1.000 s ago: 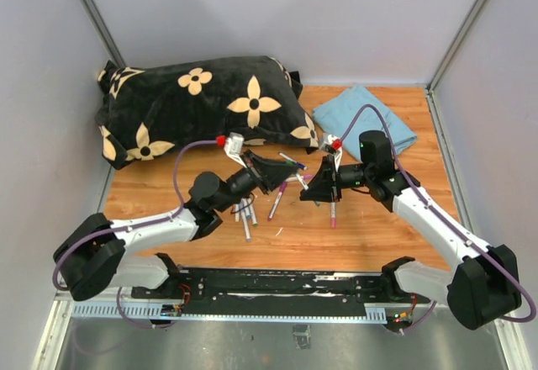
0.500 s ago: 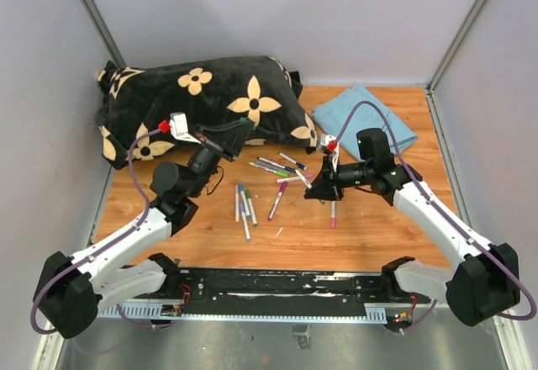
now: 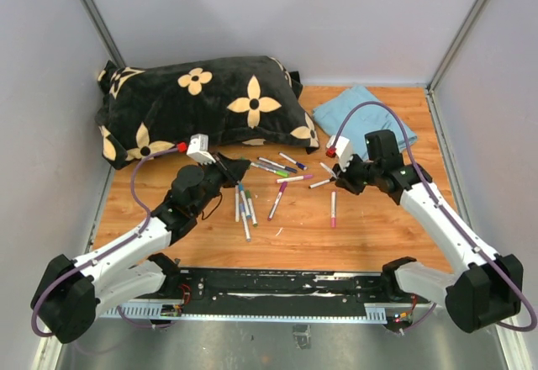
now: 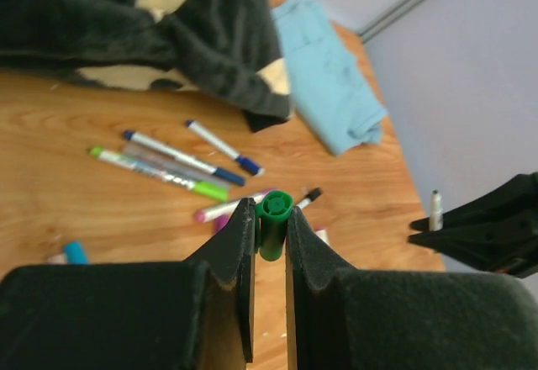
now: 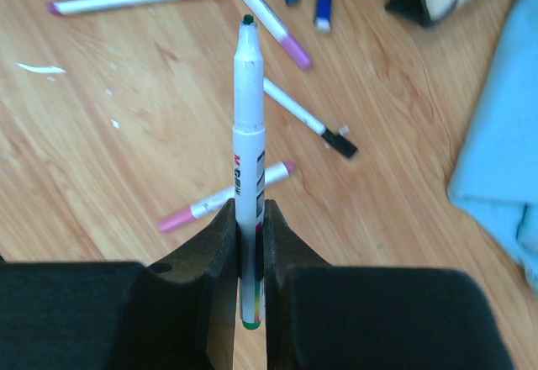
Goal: Open the pen caps
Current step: Place the pen at the center of the board, then place the pen cap at the center of the board, then adjust the pen at the center of the board.
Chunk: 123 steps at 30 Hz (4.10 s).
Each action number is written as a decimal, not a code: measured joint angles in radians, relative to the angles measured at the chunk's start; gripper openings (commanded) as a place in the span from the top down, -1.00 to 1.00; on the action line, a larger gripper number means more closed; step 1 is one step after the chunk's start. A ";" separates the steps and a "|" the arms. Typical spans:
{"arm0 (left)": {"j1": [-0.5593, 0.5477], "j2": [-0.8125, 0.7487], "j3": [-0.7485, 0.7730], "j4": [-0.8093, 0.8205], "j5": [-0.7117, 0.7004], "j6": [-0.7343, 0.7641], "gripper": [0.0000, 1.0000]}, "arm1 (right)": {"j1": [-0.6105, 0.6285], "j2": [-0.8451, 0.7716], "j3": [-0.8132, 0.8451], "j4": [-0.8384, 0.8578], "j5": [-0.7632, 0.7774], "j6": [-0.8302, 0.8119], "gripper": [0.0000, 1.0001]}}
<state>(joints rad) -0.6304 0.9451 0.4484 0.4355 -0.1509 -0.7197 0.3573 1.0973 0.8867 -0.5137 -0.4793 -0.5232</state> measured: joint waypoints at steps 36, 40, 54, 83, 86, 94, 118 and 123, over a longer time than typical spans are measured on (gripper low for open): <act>-0.225 0.721 0.535 -0.105 0.050 -0.193 0.99 | -0.575 0.158 0.052 -0.174 0.106 -0.010 0.63; -0.299 0.996 0.875 -0.240 0.025 -0.206 0.99 | -0.752 0.161 0.042 -0.206 0.089 -0.048 0.63; -0.412 1.571 1.625 -0.560 0.031 -0.272 0.99 | -0.871 0.177 -0.140 -0.323 -0.019 -0.229 0.53; -0.413 1.624 1.743 -0.728 -0.105 -0.241 -0.05 | -0.843 0.006 -0.140 -0.440 -0.286 -0.394 0.16; -0.413 1.575 1.700 -0.729 -0.110 -0.209 -0.06 | -0.843 0.007 -0.140 -0.462 -0.309 -0.419 0.12; -0.414 1.155 1.271 -0.582 -0.109 -0.066 -0.07 | -0.838 -0.031 -0.138 -0.498 -0.360 -0.475 -0.01; -0.562 0.835 0.401 -0.070 0.165 -0.007 -0.11 | -0.675 -0.003 -0.138 -0.457 -0.326 -0.430 -0.11; -0.569 0.915 0.454 -0.045 0.172 -0.034 -0.11 | -0.670 0.013 -0.138 -0.452 -0.316 -0.416 -0.11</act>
<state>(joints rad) -1.1992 1.8603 0.9028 0.3908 0.0216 -0.7540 -0.3126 1.1103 0.7486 -0.9653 -0.7956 -0.9394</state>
